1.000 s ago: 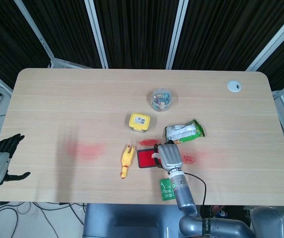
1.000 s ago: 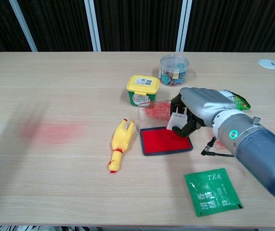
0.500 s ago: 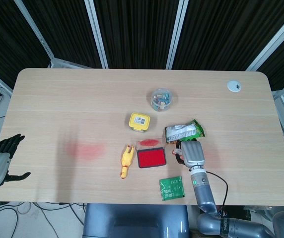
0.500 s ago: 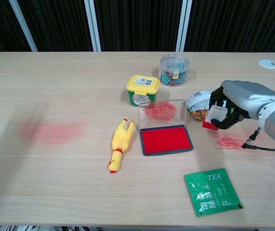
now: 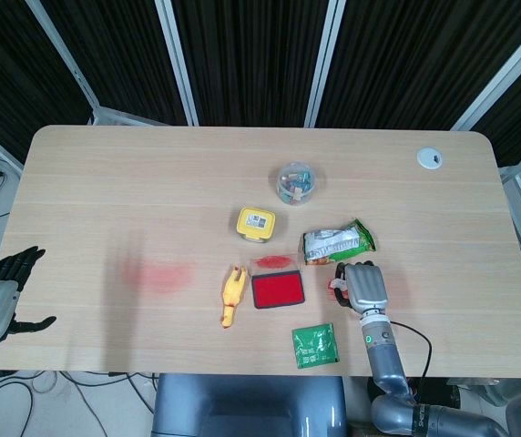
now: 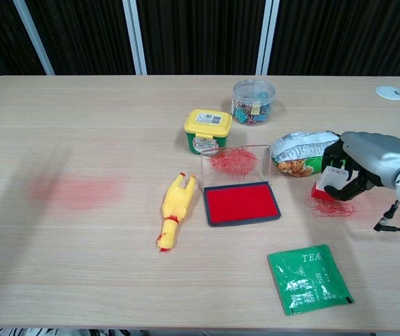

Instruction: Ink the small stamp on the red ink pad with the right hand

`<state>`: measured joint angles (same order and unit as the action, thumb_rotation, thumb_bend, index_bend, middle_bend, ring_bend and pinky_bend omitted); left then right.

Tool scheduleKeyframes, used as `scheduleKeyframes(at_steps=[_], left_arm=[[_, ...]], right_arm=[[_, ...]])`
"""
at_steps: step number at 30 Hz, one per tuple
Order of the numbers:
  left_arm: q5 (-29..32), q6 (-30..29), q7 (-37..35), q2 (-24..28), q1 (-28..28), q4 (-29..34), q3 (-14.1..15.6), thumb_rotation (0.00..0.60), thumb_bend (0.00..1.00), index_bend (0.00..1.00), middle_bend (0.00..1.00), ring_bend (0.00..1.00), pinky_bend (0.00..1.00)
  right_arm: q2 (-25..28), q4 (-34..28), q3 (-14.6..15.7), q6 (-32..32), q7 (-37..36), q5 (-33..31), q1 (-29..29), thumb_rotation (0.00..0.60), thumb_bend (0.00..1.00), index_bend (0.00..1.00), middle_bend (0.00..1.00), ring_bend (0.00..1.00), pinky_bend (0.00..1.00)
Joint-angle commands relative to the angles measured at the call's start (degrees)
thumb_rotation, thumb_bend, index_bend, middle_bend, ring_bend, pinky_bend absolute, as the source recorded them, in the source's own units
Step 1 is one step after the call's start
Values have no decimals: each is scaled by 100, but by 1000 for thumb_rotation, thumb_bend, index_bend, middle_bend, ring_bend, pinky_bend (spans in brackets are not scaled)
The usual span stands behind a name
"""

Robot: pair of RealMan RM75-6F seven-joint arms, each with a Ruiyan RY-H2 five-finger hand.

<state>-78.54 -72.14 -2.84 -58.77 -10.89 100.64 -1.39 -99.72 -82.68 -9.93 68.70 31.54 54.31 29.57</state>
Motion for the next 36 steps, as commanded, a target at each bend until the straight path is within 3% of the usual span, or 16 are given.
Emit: scheduleKeyframes(at_steps=[1, 36], left_arm=[[-2, 0, -2, 1, 1, 0, 0, 600, 0, 0, 0, 0, 0], [7, 28, -11, 7, -8, 4, 0, 600, 0, 0, 0, 0, 0]], right_arm=[[-41, 51, 8, -18, -11, 17, -4, 600, 544, 727, 560, 440, 338], [-178, 204, -13, -213, 301, -201, 16, 600, 471, 674, 484, 385, 301]])
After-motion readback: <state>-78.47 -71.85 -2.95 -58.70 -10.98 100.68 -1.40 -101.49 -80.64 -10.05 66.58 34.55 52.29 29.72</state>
